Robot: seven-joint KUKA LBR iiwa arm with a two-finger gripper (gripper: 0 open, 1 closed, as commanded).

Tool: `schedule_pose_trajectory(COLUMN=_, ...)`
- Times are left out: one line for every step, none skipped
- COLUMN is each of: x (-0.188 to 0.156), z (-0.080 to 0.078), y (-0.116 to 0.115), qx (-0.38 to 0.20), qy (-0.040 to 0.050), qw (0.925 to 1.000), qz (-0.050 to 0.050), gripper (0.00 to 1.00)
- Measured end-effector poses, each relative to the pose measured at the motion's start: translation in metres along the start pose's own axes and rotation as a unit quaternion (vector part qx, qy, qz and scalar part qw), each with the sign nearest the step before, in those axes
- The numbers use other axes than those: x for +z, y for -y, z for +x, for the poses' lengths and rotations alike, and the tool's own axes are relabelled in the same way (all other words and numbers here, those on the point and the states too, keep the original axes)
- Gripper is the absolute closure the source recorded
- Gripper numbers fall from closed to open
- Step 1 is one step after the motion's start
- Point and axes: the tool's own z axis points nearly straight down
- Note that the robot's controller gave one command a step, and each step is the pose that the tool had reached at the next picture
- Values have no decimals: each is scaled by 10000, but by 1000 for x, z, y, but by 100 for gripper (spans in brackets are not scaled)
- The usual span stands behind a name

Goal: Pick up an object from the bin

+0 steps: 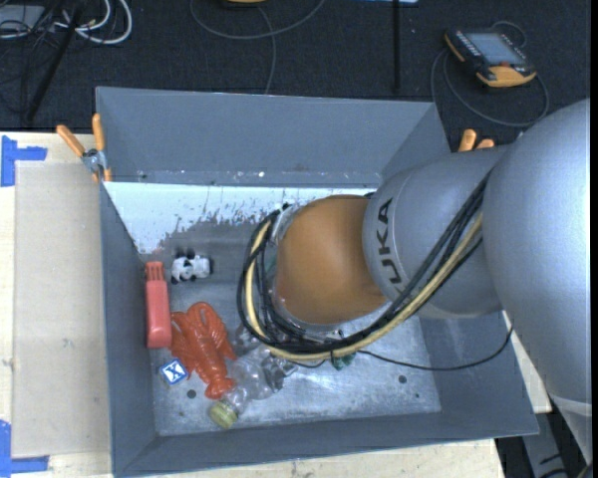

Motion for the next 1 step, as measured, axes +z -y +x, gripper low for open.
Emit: schedule_pose_trajectory(x=1, z=1, y=0, qx=2, qy=-14, qw=10000, qz=0, gripper=100)
